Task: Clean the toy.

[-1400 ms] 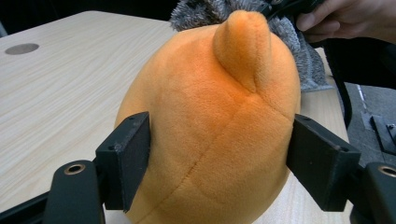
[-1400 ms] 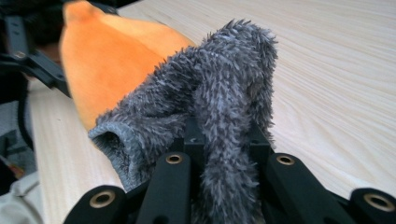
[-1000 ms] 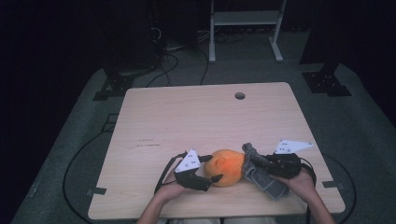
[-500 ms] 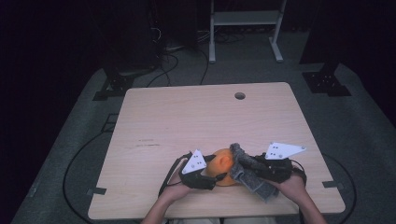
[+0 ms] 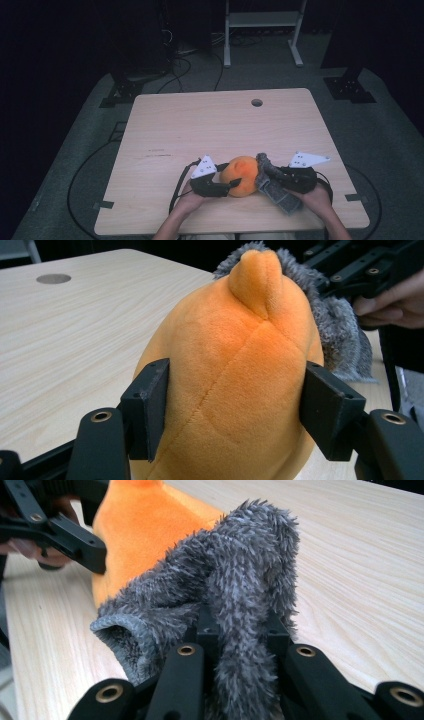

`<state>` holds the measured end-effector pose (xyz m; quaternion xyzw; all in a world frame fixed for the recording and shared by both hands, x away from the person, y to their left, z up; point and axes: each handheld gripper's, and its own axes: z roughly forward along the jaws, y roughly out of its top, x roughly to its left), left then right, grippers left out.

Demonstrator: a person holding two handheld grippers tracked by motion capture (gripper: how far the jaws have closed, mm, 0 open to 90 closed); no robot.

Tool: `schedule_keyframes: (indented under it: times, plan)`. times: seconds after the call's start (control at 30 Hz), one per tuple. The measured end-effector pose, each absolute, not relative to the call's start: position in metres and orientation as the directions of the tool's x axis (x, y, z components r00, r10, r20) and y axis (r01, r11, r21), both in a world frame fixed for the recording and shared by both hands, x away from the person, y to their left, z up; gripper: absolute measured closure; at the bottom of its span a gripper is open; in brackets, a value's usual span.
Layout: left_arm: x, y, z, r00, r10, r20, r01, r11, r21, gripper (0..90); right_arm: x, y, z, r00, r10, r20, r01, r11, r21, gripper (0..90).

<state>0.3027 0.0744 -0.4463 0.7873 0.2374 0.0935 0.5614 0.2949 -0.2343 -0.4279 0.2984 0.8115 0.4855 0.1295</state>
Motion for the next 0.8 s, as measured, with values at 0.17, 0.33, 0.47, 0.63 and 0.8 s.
schedule_keyframes:
  times: [0.17,0.33,0.47,0.63,0.8]
  plan:
    - [0.307,0.078,-0.446,0.853,0.494,-0.168,0.312,-0.225,0.923,33.4,0.3,-0.235,-0.434,-0.772,0.632,0.068,0.38,0.373,0.847,76.4]
    - [0.305,0.079,-0.444,0.846,0.508,-0.162,0.306,-0.213,0.928,33.4,0.297,-0.244,-0.428,-0.754,0.647,0.116,0.403,0.315,0.859,76.4]
    - [0.302,0.076,-0.439,0.843,0.512,-0.165,0.304,-0.201,0.931,36.8,0.286,-0.231,-0.408,-0.809,0.577,0.107,0.318,0.278,0.906,76.4]
    - [0.3,0.078,-0.434,0.835,0.523,-0.173,0.309,-0.183,0.933,38.4,0.288,-0.221,-0.419,-0.812,0.577,0.088,0.329,0.328,0.886,76.4]
    - [0.297,0.085,-0.42,0.834,0.526,-0.166,0.284,-0.152,0.947,39.7,0.29,-0.228,-0.42,-0.79,0.605,0.096,0.356,0.326,0.876,76.4]
